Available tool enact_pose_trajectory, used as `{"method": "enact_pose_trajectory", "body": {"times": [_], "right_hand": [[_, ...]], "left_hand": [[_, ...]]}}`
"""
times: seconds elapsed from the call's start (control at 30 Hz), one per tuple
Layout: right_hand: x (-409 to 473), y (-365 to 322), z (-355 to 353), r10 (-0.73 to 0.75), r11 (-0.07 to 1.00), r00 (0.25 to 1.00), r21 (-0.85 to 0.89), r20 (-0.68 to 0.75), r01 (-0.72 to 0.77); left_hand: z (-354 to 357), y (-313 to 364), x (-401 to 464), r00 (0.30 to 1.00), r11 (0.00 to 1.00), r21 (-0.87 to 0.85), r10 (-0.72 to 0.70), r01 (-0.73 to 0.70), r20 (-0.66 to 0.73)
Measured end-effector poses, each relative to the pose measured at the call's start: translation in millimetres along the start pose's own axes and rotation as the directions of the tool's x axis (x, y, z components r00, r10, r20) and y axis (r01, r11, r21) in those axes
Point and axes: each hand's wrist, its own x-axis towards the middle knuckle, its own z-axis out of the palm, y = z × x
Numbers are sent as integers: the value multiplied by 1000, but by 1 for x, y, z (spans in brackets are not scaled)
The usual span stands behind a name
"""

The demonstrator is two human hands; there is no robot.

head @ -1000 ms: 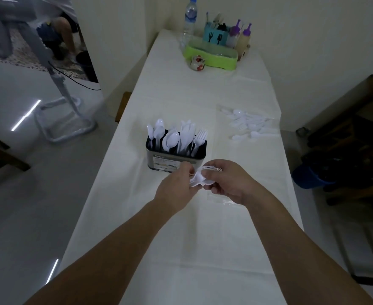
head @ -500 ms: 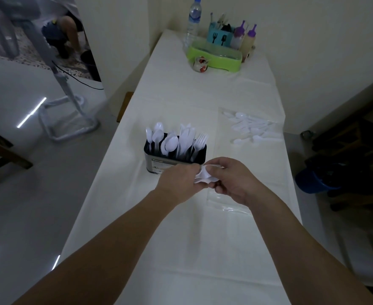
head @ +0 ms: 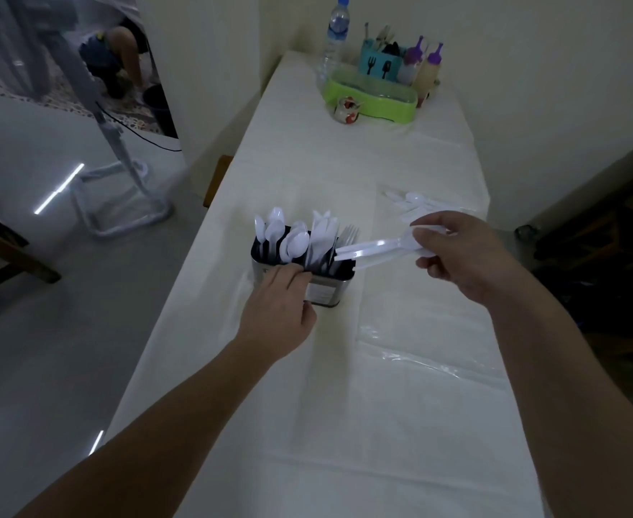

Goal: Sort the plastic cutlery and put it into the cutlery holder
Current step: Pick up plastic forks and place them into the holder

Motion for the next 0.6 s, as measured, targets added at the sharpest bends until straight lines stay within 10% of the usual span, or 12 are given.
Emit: {"method": "enact_pose_trajectory", "body": {"times": [0.6], "right_hand": [[28, -11, 41, -84, 899, 996, -433, -36, 60]], "left_hand": [[4, 19, 20, 997, 1000, -2, 2, -2, 74]]}}
